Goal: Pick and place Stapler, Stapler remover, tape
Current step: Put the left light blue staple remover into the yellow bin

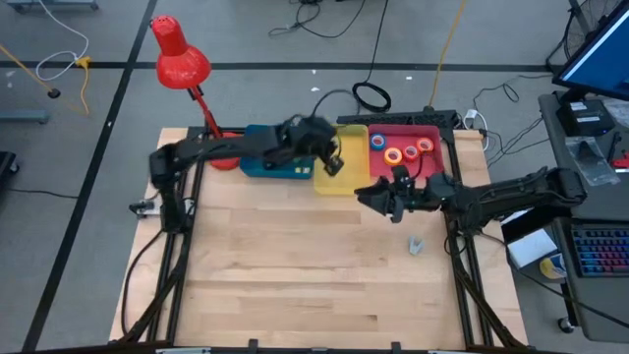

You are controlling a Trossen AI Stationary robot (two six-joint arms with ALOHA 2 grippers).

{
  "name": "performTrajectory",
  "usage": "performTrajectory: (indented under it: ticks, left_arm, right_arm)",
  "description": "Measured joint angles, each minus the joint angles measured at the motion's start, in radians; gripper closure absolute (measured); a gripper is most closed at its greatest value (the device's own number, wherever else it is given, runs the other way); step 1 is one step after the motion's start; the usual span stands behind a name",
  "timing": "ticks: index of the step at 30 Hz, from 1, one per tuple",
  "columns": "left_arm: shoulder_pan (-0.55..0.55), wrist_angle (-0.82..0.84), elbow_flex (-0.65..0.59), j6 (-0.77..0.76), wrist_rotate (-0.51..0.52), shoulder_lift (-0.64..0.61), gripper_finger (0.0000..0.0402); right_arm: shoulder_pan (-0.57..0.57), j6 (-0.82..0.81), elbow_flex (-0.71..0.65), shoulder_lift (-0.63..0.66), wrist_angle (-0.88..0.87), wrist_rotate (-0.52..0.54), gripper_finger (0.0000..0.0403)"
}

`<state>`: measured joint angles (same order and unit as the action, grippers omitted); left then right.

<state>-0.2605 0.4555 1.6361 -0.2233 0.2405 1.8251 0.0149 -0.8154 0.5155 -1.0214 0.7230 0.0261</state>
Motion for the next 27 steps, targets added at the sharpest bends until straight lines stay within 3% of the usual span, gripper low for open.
performTrajectory:
  ticks: [8, 16, 22, 27]
  left_arm:
    - [-0.172, 0.022, 0.206, 0.0, -0.145, 0.234, 0.0365]
    - [-0.215, 0.123, 0.378, -0.035, -0.252, 0.45, 0.0364]
    - [-0.228, 0.151, 0.417, -0.053, -0.267, 0.515, 0.0353]
    - [-0.24, 0.143, 0.418, -0.046, -0.28, 0.523, 0.0349]
  right_arm:
    - [-0.002, 0.133, 0.001, 0.163, -0.122, 0.008, 0.0206]
    - [-0.025, 0.2, 0.0, 0.304, -0.483, 0.03, 0.0206]
    - [-0.053, 0.219, 0.0, 0.362, -0.654, 0.026, 0.0206]
    - [-0.063, 0.26, 0.0, 0.372, -0.663, 0.026, 0.0206]
